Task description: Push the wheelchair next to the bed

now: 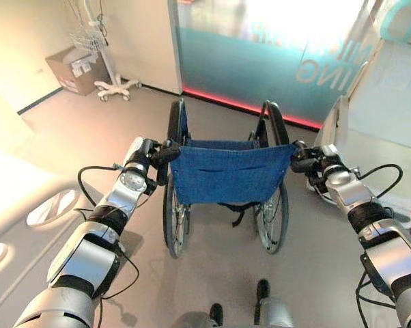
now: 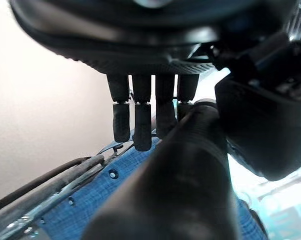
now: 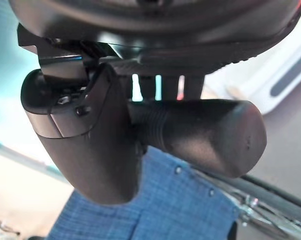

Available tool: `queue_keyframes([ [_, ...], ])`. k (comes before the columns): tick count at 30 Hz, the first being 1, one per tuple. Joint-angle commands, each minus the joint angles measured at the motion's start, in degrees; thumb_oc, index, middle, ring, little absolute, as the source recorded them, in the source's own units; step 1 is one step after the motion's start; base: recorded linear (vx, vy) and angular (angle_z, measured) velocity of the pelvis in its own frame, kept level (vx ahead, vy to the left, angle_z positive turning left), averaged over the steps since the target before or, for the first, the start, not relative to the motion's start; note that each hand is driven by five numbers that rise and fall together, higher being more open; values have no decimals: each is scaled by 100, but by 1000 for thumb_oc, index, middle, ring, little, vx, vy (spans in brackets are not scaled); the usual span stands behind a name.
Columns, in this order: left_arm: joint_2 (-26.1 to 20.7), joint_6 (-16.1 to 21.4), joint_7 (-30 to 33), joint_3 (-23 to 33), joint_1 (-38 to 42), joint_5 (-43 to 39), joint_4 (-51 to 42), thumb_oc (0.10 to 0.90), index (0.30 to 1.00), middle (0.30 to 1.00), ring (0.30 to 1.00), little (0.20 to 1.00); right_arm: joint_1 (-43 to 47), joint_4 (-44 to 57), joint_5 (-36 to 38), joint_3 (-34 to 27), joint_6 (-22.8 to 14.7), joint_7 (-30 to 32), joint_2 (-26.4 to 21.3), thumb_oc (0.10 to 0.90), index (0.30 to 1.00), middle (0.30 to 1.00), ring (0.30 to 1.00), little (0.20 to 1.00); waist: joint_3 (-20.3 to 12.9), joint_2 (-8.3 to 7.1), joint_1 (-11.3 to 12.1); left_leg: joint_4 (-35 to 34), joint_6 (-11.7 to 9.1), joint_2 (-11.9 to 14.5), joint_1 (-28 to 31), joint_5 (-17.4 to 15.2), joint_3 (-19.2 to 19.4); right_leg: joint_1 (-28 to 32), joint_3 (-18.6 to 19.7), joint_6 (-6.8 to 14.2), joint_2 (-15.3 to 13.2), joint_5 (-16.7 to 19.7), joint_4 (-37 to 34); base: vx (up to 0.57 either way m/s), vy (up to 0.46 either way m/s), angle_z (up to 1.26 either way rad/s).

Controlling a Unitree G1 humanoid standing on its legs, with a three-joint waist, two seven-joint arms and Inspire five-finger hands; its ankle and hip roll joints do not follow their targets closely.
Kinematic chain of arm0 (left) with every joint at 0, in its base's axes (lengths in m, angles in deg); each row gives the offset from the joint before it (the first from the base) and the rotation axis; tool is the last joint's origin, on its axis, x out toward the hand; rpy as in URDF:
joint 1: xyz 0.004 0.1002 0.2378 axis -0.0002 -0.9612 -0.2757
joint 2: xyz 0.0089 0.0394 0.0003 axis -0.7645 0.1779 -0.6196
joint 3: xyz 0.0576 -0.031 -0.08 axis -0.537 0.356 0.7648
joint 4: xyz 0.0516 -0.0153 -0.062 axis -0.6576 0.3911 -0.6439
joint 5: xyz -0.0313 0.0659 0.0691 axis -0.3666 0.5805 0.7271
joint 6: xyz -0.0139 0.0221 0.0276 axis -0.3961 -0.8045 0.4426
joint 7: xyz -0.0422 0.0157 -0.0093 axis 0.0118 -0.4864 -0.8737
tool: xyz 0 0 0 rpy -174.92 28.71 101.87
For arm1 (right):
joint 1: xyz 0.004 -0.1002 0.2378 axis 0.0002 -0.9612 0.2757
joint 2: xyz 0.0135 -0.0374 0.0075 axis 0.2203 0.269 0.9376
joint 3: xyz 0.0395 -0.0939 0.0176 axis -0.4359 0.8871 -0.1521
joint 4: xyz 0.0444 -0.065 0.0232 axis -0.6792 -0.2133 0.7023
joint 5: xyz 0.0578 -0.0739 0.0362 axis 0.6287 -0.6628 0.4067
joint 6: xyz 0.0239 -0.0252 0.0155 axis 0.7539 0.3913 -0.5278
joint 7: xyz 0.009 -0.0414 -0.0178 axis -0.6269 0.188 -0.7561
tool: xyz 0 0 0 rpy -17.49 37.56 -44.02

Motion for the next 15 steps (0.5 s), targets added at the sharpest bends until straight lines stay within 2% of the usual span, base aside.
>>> queue_keyframes([
  [1,114,417,-249,-549,-268,493,-384,400,300,300,300,300,799,265,-609,730,-441,-899,-10,400,300,300,300,300,343,30,373,521,-722,759,235,-949,-317,383,-143,-218,81,822,-30,326,-359,72],
  [4,247,334,-367,-570,-390,601,-493,400,300,300,300,300,858,364,-822,878,-432,-1043,-51,400,300,300,300,300,357,11,468,628,-930,1111,210,-740,-195,605,-539,-334,48,551,203,273,-322,46],
  [7,341,448,-318,-608,-494,726,-556,400,300,300,300,300,939,389,-950,999,-548,-1140,-137,400,300,300,300,300,351,67,487,459,-1032,1300,359,-486,-233,744,-766,-447,155,355,268,251,-294,32],
  [10,344,459,-326,-635,-545,756,-662,400,300,300,300,300,973,437,-1082,1045,-512,-1163,-181,400,300,300,300,300,330,127,508,314,-1128,1436,448,-202,-242,809,-959,-559,223,181,355,198,-255,52],
  [12,323,477,-334,-629,-600,785,-724,400,300,300,300,300,1004,411,-1179,1106,-592,-1306,-250,400,300,300,300,300,311,167,529,252,-1209,1623,486,147,-172,951,-1182,-690,317,19,375,219,-295,33],
  [13,325,482,-333,-623,-614,796,-729,400,300,300,300,300,997,408,-1193,1113,-605,-1322,-256,400,300,300,300,300,305,171,524,232,-1225,1650,513,204,-159,989,-1221,-711,336,0,368,201,-241,27],
  [15,324,532,-365,-601,-719,860,-770,400,300,300,300,300,895,428,-1218,1123,-657,-1319,-294,400,300,300,300,300,223,182,468,170,-1315,1848,613,622,18,1154,-1417,-810,455,-78,306,181,-221,39],
])
